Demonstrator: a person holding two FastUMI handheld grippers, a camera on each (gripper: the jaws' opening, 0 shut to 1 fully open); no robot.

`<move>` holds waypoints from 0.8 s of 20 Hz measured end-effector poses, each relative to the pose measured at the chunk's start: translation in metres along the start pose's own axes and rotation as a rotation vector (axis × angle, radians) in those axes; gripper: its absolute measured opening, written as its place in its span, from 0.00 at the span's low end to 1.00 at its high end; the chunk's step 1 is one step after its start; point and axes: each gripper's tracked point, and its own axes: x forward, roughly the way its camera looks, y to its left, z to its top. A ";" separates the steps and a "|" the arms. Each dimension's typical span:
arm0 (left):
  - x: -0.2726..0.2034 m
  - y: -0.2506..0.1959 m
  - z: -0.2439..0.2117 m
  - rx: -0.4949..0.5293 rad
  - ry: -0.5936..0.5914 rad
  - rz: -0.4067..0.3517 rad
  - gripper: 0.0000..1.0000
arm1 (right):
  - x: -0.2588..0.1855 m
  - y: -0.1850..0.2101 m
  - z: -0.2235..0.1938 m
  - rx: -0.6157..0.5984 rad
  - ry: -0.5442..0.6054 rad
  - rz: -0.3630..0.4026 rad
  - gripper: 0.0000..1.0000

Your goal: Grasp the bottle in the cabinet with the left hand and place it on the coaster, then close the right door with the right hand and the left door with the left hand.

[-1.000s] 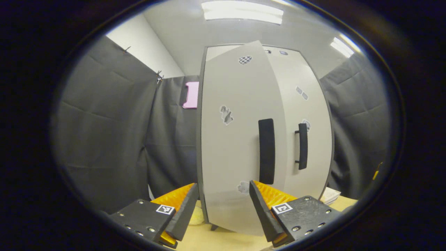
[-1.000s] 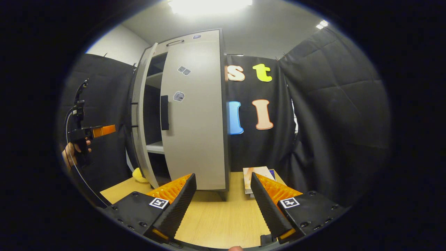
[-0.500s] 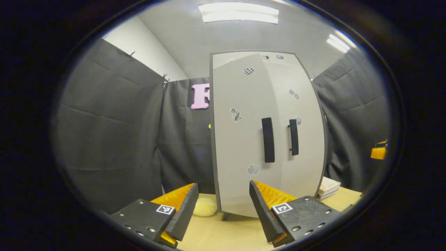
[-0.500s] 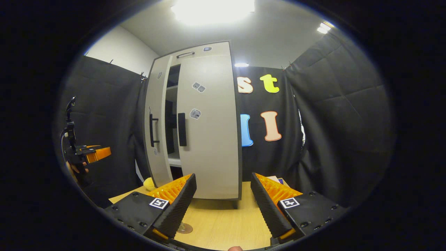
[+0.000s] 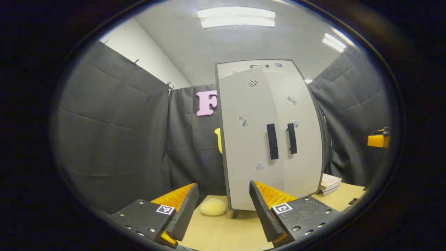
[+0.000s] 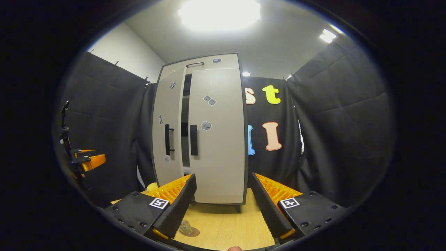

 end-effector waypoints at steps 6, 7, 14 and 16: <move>-0.027 0.021 0.003 0.024 -0.012 0.016 0.86 | -0.019 0.012 0.002 -0.009 -0.022 -0.007 0.99; -0.032 0.024 0.004 0.026 -0.017 0.017 0.86 | -0.020 0.012 0.002 -0.012 -0.024 -0.011 0.99; -0.057 0.035 0.009 0.014 -0.021 0.023 0.87 | -0.034 0.011 0.010 -0.032 -0.048 -0.024 0.99; -0.061 0.037 0.007 0.022 -0.015 0.023 0.87 | -0.038 0.011 0.012 -0.042 -0.054 -0.028 0.99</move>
